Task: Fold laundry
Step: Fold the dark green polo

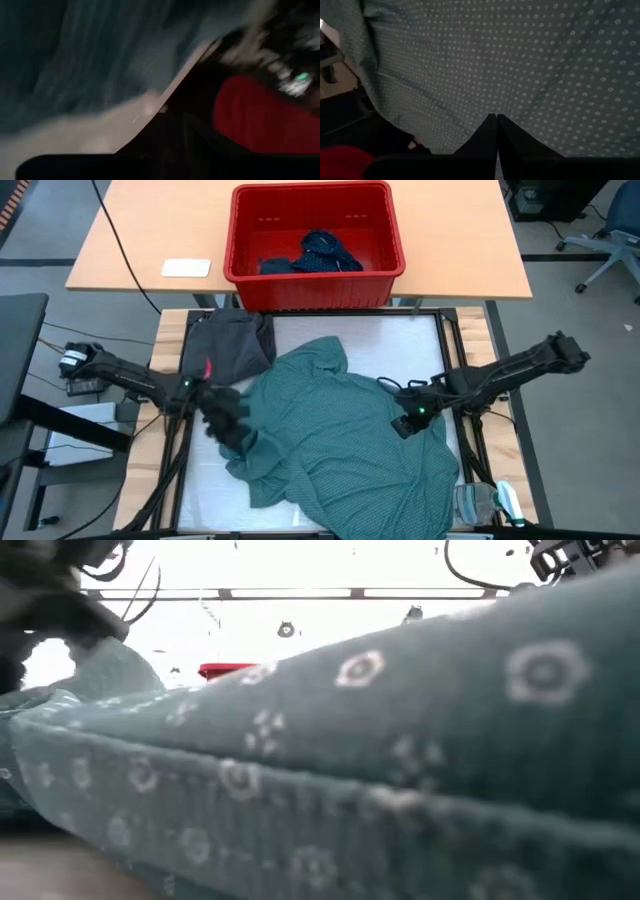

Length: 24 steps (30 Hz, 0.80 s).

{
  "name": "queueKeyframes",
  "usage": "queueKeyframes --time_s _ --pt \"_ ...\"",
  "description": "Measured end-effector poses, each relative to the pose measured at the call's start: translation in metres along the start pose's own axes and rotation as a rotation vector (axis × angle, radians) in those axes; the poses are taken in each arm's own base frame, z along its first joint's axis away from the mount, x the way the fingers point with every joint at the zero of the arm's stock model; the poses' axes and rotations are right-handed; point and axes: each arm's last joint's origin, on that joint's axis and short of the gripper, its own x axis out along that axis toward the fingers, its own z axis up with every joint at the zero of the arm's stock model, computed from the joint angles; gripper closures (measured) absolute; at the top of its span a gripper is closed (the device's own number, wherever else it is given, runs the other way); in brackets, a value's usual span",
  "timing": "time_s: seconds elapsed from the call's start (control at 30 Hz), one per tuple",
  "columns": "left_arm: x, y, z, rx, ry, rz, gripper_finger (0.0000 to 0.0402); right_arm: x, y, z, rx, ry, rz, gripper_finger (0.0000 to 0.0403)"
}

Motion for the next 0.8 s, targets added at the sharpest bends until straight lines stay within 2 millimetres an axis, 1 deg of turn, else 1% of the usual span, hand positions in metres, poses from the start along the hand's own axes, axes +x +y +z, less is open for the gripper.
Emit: queueKeyframes --time_s 0.1,0.2,0.27,0.33,0.43,0.57,0.67,0.8 --pt "0.009 0.000 -0.018 -0.041 0.126 0.043 0.0310 0.004 -0.001 -0.001 -0.009 0.019 -0.031 0.0387" --pt "0.014 -0.003 -0.030 -0.100 0.171 0.047 0.0292 0.006 -0.002 -0.001 -0.030 0.032 -0.043 0.0388" --pt "0.012 -0.008 -0.032 -0.115 0.126 0.034 0.0284 0.006 -0.002 0.000 -0.052 0.021 -0.047 0.0388" --pt "0.004 -0.020 -0.030 -0.081 0.030 -0.027 0.0281 0.006 -0.004 0.002 -0.070 -0.005 -0.068 0.0387" --pt "-0.011 -0.037 -0.018 -0.019 -0.177 -0.115 0.0281 0.004 -0.009 0.010 -0.064 -0.072 -0.113 0.0387" --pt "-0.035 -0.049 0.009 0.079 -0.421 -0.155 0.0281 -0.001 -0.015 0.025 -0.034 -0.143 -0.139 0.0390" --pt "-0.048 -0.043 0.035 0.085 -0.545 -0.110 0.0285 -0.005 -0.019 0.035 -0.010 -0.175 -0.137 0.0390" --pt "-0.068 -0.028 0.068 0.102 -0.691 -0.031 0.0287 -0.007 -0.020 0.039 0.012 -0.188 -0.133 0.0391"
